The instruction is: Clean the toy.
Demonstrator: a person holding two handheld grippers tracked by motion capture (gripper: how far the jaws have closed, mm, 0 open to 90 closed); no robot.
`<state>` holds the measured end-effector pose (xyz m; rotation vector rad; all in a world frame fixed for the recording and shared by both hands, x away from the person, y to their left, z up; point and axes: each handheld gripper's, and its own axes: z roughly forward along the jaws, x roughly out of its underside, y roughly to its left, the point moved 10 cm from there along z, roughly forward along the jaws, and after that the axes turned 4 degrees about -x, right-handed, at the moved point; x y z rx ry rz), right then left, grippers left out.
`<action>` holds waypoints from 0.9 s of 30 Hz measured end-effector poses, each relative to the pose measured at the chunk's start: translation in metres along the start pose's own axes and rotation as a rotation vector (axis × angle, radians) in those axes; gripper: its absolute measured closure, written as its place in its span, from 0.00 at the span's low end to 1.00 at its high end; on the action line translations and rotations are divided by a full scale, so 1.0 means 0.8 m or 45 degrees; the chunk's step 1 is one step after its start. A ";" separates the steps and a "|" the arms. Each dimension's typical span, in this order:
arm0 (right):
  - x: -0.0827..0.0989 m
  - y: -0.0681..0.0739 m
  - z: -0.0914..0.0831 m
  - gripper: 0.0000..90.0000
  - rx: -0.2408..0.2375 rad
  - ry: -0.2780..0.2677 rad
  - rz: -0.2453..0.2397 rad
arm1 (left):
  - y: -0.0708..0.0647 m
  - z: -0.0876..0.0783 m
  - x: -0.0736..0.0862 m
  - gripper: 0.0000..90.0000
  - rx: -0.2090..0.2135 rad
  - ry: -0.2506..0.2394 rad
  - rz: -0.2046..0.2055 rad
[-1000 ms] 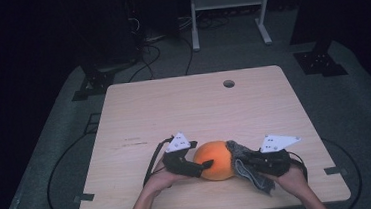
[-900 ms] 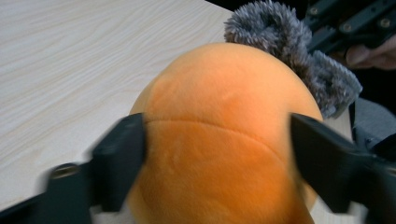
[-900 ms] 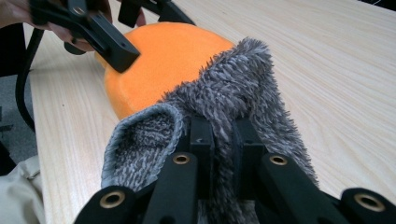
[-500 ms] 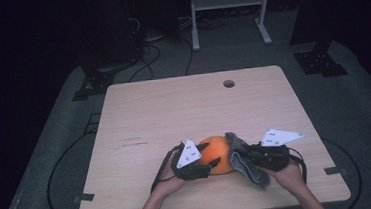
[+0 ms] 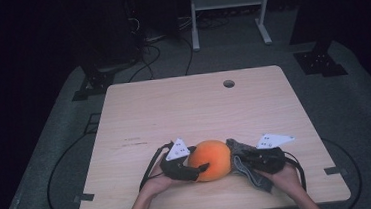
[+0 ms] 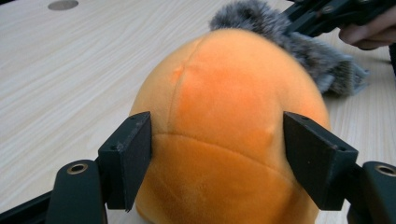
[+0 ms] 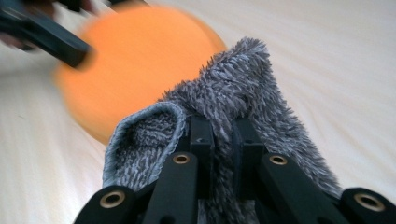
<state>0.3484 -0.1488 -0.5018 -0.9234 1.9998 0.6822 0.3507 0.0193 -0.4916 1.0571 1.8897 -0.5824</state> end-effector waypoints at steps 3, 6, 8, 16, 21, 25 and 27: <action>-0.005 0.001 -0.005 0.90 -0.008 -0.019 0.007 | 0.005 0.000 0.001 0.19 -0.024 0.024 -0.034; -0.028 0.021 -0.012 0.90 -0.073 -0.103 -0.052 | 0.004 0.004 0.005 0.09 -0.001 0.040 -0.054; -0.028 0.030 -0.006 0.90 -0.090 -0.079 -0.092 | -0.001 0.008 0.007 0.05 0.043 0.060 -0.048; -0.020 0.003 -0.016 0.90 -0.020 -0.066 -0.005 | -0.020 0.007 -0.026 0.41 -0.038 -0.096 0.064; -0.060 0.039 -0.030 0.90 -0.056 -0.182 -0.113 | -0.033 0.027 -0.033 0.37 -0.131 -0.124 0.236; -0.049 0.048 -0.011 0.90 -0.047 -0.111 -0.177 | -0.040 0.032 -0.022 0.33 -0.146 -0.093 0.343; -0.045 0.035 -0.012 0.90 -0.002 -0.108 -0.151 | -0.035 0.031 -0.019 0.34 -0.139 -0.079 0.292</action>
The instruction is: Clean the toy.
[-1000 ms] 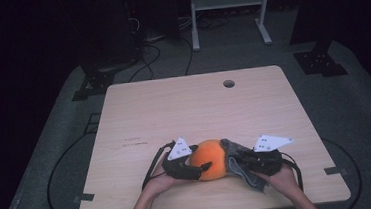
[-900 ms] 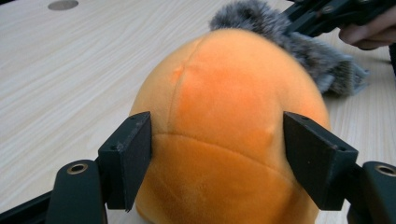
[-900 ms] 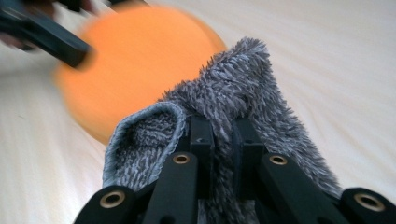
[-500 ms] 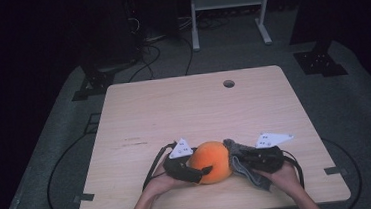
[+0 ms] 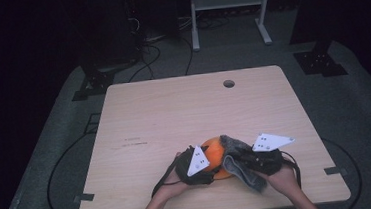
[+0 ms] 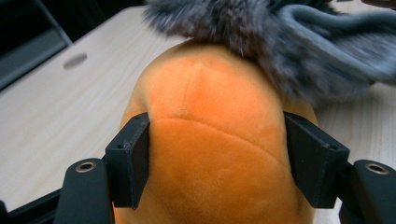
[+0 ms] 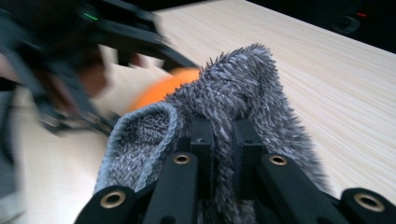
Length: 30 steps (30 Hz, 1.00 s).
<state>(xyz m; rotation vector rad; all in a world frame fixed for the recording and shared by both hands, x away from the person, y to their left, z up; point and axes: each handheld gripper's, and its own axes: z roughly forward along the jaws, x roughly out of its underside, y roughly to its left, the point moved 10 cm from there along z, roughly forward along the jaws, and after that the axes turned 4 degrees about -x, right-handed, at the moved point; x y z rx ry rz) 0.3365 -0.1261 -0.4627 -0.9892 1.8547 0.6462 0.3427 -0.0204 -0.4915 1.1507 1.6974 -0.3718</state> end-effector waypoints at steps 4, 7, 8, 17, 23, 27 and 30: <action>0.011 -0.024 -0.006 0.90 0.099 0.039 0.081 | -0.007 0.003 -0.005 0.33 -0.001 -0.016 0.026; -0.012 0.009 -0.008 0.90 0.010 -0.026 -0.017 | -0.012 0.002 -0.006 0.33 0.001 -0.027 0.093; -0.016 0.017 -0.005 0.90 -0.014 -0.022 -0.047 | -0.014 0.001 -0.006 0.32 0.001 -0.029 0.110; 0.016 -0.029 -0.003 0.90 0.064 -0.016 0.136 | -0.002 -0.006 0.007 0.30 0.064 0.020 -0.004; 0.000 -0.010 0.000 0.90 0.021 -0.092 0.078 | 0.009 -0.006 0.006 0.25 0.037 0.025 -0.073; 0.015 -0.021 0.005 0.90 0.043 -0.078 0.134 | 0.017 -0.006 0.014 0.31 0.029 0.053 -0.137; 0.047 -0.045 0.006 0.90 0.105 -0.015 0.282 | 0.024 -0.009 0.022 0.31 0.039 0.066 -0.187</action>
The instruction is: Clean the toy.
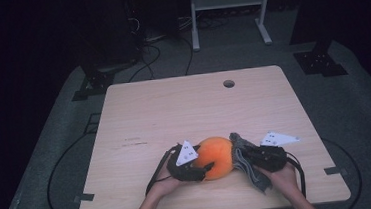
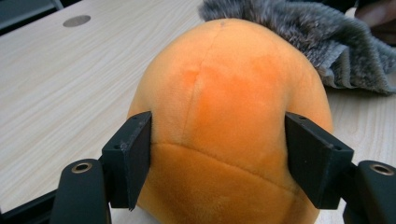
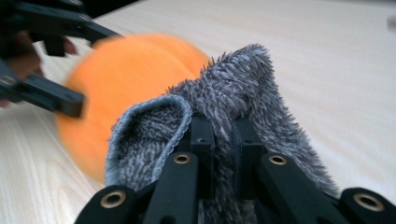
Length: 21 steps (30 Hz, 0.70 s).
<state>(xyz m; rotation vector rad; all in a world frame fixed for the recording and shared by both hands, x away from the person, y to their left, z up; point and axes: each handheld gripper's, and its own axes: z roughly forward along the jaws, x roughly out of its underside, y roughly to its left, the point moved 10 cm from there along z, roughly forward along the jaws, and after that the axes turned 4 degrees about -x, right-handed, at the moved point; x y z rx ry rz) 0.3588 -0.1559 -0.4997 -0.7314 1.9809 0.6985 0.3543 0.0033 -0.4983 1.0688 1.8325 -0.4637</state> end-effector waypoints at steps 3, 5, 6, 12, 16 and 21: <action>-0.001 0.000 -0.005 0.90 0.001 -0.010 0.017 | 0.002 -0.001 0.003 0.31 -0.007 0.016 0.003; -0.009 0.010 -0.008 0.90 -0.042 -0.052 0.004 | 0.005 -0.002 0.005 0.31 0.003 0.006 -0.017; -0.007 0.013 -0.005 0.90 -0.064 -0.039 -0.005 | 0.005 -0.002 0.006 0.31 0.008 0.006 -0.019; 0.024 -0.010 0.002 0.90 0.005 0.125 0.046 | 0.006 -0.002 0.005 0.31 0.014 0.008 -0.017; -0.013 0.009 -0.012 0.90 -0.031 -0.006 -0.026 | -0.001 0.000 0.001 0.31 0.006 -0.002 0.027; -0.040 0.044 -0.007 0.90 -0.069 -0.039 -0.183 | -0.017 0.000 -0.011 0.29 0.021 -0.030 0.088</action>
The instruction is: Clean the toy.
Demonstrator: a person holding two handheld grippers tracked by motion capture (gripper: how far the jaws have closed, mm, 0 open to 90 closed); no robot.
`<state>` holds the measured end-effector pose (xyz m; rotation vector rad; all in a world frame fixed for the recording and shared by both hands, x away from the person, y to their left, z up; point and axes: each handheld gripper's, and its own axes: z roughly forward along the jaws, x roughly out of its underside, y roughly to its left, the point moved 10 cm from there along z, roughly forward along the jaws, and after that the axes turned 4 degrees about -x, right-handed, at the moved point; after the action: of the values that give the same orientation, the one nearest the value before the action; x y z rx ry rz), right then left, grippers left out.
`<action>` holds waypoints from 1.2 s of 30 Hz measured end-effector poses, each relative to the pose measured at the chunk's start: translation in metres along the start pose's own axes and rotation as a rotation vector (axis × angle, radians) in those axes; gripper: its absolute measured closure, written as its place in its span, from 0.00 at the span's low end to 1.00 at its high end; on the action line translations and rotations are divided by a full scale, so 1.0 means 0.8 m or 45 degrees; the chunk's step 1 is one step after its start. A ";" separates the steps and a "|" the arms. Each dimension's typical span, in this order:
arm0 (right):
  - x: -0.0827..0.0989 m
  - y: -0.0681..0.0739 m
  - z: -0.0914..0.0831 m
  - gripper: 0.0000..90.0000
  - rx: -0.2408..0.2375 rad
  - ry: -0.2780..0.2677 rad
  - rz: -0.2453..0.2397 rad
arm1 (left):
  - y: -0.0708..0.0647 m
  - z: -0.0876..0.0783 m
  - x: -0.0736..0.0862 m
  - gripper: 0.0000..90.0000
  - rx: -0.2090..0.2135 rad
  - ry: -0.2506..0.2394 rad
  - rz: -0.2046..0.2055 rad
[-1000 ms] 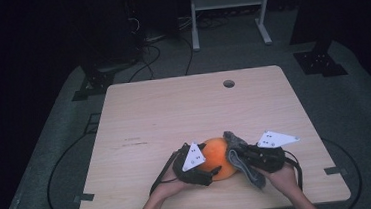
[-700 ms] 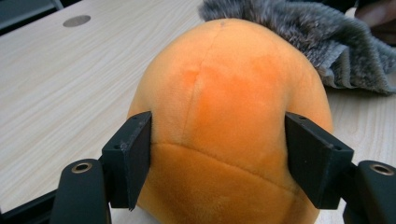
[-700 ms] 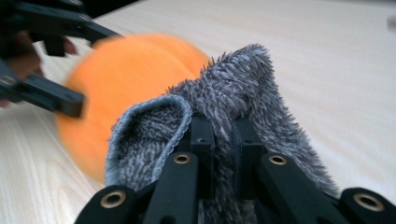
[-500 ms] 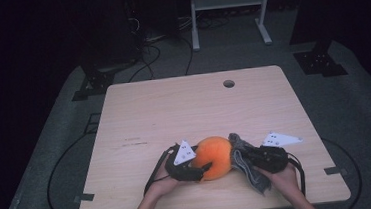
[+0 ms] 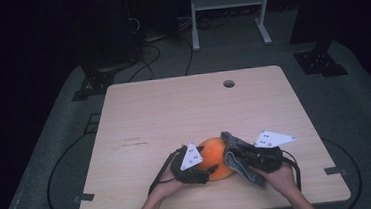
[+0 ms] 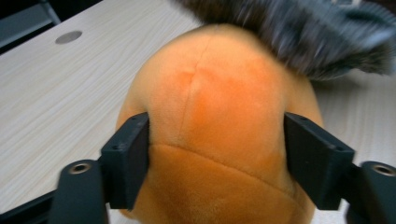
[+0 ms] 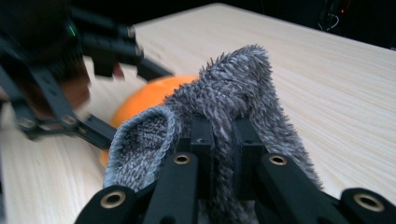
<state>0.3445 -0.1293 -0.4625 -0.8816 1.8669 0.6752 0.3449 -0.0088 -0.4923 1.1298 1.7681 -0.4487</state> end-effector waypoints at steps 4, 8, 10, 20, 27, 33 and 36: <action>0.020 -0.013 0.000 0.90 0.017 0.041 0.033 | 0.012 -0.004 -0.001 0.08 0.051 -0.020 -0.189; 0.028 -0.026 -0.008 0.90 0.019 0.059 0.083 | 0.009 0.005 0.010 0.16 0.083 0.022 -0.215; 0.024 -0.026 -0.011 0.90 0.042 0.069 0.054 | 0.009 0.001 0.005 0.27 0.051 0.006 -0.180; -0.016 0.023 -0.008 0.90 -0.060 0.071 -0.136 | -0.019 -0.006 -0.025 0.36 0.042 -0.057 0.030; 0.007 -0.003 -0.014 0.90 -0.037 0.083 -0.043 | -0.002 0.003 -0.011 0.09 0.090 -0.031 -0.211; 0.010 -0.015 -0.021 0.90 0.008 0.107 -0.022 | -0.009 -0.005 -0.021 0.36 0.043 -0.091 -0.101; -0.025 0.012 -0.037 0.90 -0.071 0.014 -0.095 | -0.024 -0.007 -0.042 0.41 0.037 -0.143 -0.010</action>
<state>0.3275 -0.1399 -0.4315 -0.9872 1.8233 0.6802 0.3296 -0.0309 -0.4638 1.0975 1.6740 -0.5341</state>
